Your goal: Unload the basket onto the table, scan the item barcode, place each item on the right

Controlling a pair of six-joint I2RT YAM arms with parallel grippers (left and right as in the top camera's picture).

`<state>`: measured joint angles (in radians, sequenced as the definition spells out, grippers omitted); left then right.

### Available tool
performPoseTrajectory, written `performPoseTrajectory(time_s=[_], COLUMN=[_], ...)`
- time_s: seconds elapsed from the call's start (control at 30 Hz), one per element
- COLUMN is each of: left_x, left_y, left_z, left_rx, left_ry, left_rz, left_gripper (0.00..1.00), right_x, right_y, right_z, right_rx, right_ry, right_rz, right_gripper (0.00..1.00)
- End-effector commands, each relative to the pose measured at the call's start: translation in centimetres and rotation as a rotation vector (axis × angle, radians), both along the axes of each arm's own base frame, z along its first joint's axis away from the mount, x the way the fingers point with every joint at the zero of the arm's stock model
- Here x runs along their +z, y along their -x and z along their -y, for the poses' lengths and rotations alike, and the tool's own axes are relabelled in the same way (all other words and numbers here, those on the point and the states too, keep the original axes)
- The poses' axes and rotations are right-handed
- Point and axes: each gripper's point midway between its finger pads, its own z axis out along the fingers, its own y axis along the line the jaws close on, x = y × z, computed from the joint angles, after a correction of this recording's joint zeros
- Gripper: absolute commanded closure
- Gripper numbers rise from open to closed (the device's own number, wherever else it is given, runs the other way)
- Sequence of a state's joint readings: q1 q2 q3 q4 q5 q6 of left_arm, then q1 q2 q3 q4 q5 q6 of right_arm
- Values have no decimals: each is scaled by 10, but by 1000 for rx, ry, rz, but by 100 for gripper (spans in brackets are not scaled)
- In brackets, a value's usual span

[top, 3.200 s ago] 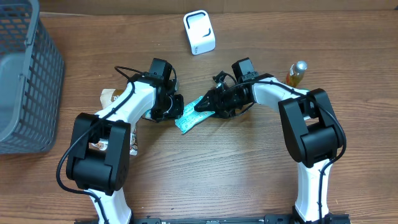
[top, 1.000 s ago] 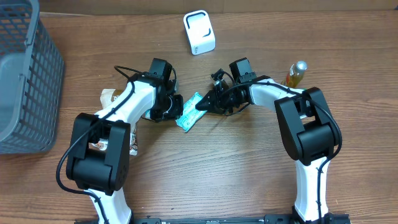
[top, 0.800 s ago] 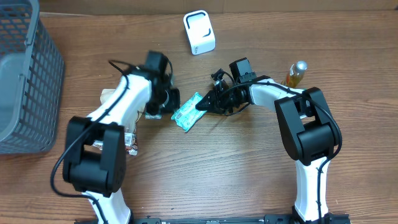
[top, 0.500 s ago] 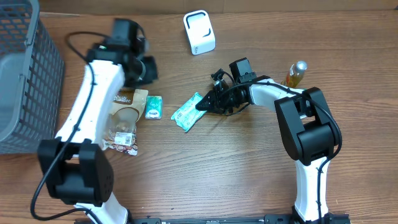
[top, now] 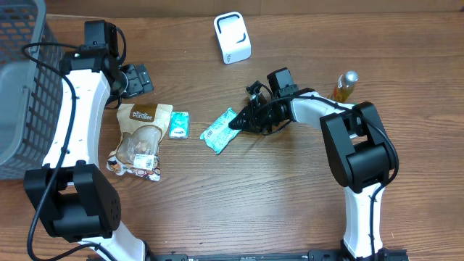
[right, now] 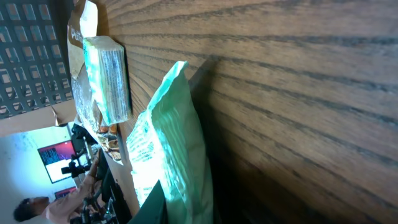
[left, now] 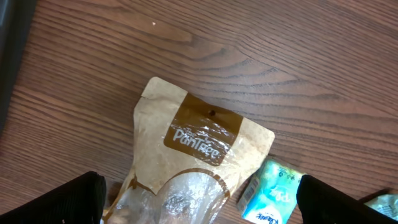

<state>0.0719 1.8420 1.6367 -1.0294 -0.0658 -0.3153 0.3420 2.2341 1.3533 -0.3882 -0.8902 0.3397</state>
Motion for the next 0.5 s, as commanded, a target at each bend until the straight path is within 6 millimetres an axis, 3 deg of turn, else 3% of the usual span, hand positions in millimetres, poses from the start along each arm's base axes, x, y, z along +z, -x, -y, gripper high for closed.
performPoseTrajectory(time_s=[0.0,0.47], left_x=[7,7], left_y=[-1,-1], left_z=[-1,-1], left_rx=[1,0], left_ry=[-20,-19], left_rz=[14,14], left_gripper=[0,0], right_x=[-13,-13], right_y=[0,2], right_z=[4,4], right_rx=[-9,-9], right_ry=[52,54], right_rz=[4,-4], right_gripper=[89,89])
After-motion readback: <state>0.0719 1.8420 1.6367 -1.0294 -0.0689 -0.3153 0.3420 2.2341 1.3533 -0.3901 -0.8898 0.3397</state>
